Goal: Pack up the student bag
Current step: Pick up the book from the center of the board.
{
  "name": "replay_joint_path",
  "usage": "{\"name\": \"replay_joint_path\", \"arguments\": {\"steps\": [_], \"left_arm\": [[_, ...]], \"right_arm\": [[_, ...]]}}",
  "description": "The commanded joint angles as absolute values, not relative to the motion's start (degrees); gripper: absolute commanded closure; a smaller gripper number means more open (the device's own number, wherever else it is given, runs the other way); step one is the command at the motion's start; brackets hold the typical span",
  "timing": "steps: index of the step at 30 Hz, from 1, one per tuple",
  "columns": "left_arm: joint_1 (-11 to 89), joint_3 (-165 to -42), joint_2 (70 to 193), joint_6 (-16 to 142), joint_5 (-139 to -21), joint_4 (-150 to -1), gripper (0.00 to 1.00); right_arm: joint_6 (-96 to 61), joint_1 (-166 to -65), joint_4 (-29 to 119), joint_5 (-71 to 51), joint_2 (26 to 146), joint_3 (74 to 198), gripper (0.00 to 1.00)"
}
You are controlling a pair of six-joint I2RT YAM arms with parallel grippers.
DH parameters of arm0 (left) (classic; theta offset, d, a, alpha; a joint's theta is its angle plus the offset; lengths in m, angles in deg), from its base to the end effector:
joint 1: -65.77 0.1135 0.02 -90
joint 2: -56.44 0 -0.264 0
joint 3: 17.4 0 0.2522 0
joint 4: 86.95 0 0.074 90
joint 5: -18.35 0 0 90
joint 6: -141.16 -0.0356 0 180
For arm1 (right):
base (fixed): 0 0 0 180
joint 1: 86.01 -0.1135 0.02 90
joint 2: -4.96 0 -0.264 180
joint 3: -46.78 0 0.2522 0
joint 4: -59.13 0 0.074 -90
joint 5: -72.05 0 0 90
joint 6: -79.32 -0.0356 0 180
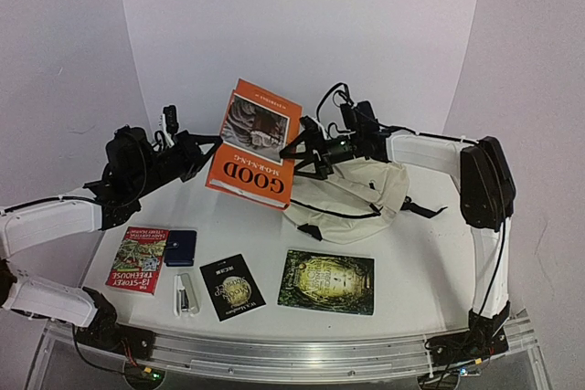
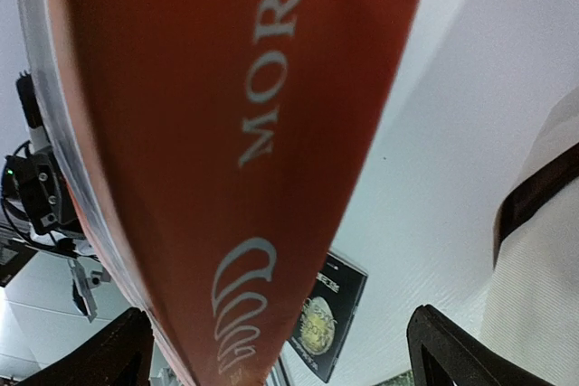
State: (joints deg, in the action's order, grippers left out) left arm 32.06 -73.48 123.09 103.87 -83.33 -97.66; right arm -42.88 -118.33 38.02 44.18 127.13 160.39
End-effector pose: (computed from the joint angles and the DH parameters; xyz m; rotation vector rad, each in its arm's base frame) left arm 0.2224 -0.1570 0.3099 -0.1103 1.7317 -1.3135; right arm 0.3962 0.2879 0.2546 -0.7574 2.1561 1.7678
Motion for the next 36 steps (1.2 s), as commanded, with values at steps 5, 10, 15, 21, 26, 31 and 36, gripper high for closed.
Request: {"name": "replay_joint_path", "arguments": {"steps": [5,10,15,21,26,31,36], "left_arm": [[31.93,-75.54,126.97,110.3,-88.23,-111.76,1.0],[31.92,-75.06,127.46,111.35,-88.06,-112.42,1.0],[31.91,-75.15,126.91,110.77,-86.82,-109.44,0.97],[31.93,-75.33,123.85,108.88,-81.87,-104.52,0.46],[31.8,-73.63,121.61,109.55,-76.83,-102.59,0.22],[30.42,-70.94,124.2,110.87,-76.45,-108.44,0.11],[27.36,-71.83,129.96,110.24,-76.32,-115.42,0.03]], "right_arm": [[-80.72,-118.71,91.42,52.02,123.95,153.24,0.17],[-94.65,-118.73,106.06,51.6,126.55,153.79,0.37],[-94.88,-118.71,106.21,50.15,125.33,152.41,0.64],[-95.99,-116.44,106.02,46.84,124.03,150.75,0.8],[-94.16,-112.45,103.19,39.91,121.21,147.96,0.83],[-92.36,-110.28,100.01,33.27,118.95,144.66,0.81],[-92.71,-110.28,98.28,29.7,118.42,144.02,0.8]]}}
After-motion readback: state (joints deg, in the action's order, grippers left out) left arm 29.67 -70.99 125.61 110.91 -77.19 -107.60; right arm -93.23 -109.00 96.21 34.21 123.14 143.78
